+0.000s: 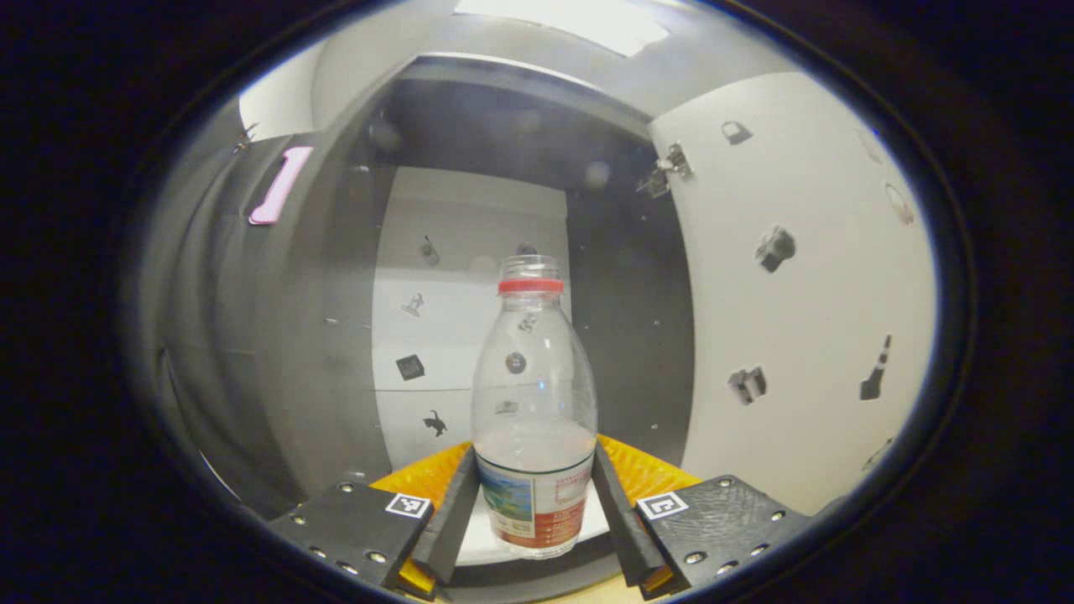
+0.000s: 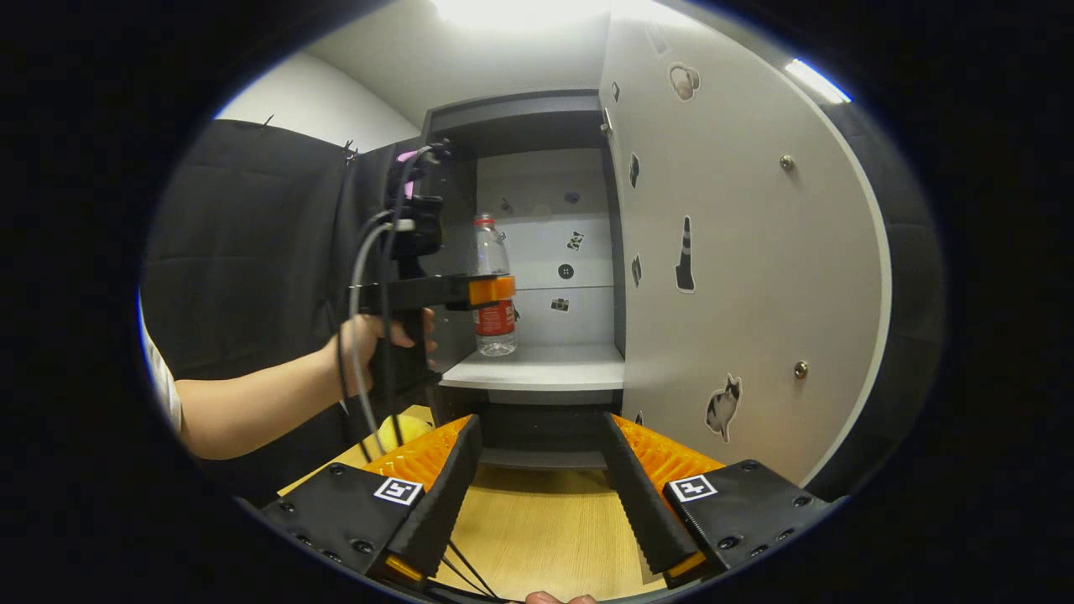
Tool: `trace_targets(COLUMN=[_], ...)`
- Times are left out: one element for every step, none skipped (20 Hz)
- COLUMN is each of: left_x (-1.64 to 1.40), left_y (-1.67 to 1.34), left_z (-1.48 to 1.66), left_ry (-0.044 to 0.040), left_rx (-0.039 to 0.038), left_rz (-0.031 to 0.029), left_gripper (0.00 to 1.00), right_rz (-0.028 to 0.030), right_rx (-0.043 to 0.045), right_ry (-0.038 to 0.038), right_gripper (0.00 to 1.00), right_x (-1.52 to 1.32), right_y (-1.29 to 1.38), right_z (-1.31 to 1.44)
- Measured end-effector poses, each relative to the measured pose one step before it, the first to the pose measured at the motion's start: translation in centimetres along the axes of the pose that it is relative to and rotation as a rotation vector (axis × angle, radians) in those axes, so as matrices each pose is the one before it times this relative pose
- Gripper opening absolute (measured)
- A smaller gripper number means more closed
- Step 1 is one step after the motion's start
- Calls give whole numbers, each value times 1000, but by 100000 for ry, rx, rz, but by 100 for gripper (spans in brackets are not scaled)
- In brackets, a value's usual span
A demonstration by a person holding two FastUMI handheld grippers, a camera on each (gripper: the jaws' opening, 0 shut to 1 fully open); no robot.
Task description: Open the cabinet door with the right hand, grasp the bottle in the cabinet with the left hand and place it on the coaster, then close the cabinet door with the right hand.
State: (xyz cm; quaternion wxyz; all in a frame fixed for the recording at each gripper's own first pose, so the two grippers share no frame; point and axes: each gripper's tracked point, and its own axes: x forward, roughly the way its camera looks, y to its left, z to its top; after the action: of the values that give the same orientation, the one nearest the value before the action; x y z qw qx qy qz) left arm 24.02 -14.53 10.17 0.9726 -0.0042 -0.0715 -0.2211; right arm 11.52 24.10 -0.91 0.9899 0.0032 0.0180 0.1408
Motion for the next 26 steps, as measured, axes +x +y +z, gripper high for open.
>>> trace_targets(left_x=[-1996,-1990,-2144,-2066,-2045,-1810,-1618,-1665,-1512,-1321,-1440,-1002,-1036,-931,-884,-584,-244,-289,-48,-127,-53,122,249,253,193,37], left_y=[502,509,762,828,1101,1165,1109,953,773,595,576,555,466,324,132,-36,-102,-143,-174,-279,16,-196,-199,6,-324,-455], left_z=[215,86,-225,-256,-658,-655,-1019,-1285,-1619,-1644,-2291,-1820,-1912,-1756,-1797,-1299,-1304,-1410,-1492,-1446,-1383,-1304,-1349,-1570,-1724,-1376], left_ry=[-395,82,193,559,406,594,1142,1492,1710,1710,2326,1759,2013,1315,-365,-451,-1,510,1404,1329,1385,241,376,1569,1084,268], left_rx=[378,-25,-760,-956,-813,-270,-57,-364,-593,-157,-166,-271,-543,-625,-494,-204,541,1004,465,-313,-192,304,662,49,-878,-418], left_rz=[1156,1621,1737,1681,2087,2352,2416,1864,1479,1309,1317,1140,1452,1778,1038,410,-56,398,315,617,1273,615,693,396,-332,-193], left_gripper=[74,72,72,72,72,72,72,72,72,72,72,72,72,72,74,72,72,72,72,74,72,72,75,74,72,75], right_rz=[-352,-526,-669,-630,-691,-463,-317,-288,-240,-127,115,290,195,252,414,135,-385,236,861,768,316,-329,-783,-666,-354,267], right_rx=[125,242,269,330,493,731,813,759,594,454,426,397,302,107,-423,-1397,-2066,-1497,-251,606,559,-223,-680,-553,235,711], right_ry=[-432,-385,-252,-132,-189,-189,-112,93,61,291,231,279,386,158,-22,-86,273,762,1402,1308,768,624,514,1060,1464,1892], right_gripper=[91,92,91,91,91,91,91,91,91,91,91,91,91,91,91,91,91,84,84,84,91,91,84,84,84,91], right_x=[-283,-273,-281,-233,-287,-118,-293,-252,-249,-105,-323,-393,-475,-371,-394,-322,-242,-107,-173,-155,-169,-92,-109,-72,-70,24], right_y=[43,52,-28,47,-38,91,106,167,177,147,212,280,257,258,229,176,-52,26,200,252,122,27,-88,-73,-108,31], right_z=[65,13,24,-52,-10,-65,-98,-104,-165,-194,-196,-228,-209,-141,-148,-190,-211,-302,-303,-353,-160,-121,-157,-304,-346,-426])
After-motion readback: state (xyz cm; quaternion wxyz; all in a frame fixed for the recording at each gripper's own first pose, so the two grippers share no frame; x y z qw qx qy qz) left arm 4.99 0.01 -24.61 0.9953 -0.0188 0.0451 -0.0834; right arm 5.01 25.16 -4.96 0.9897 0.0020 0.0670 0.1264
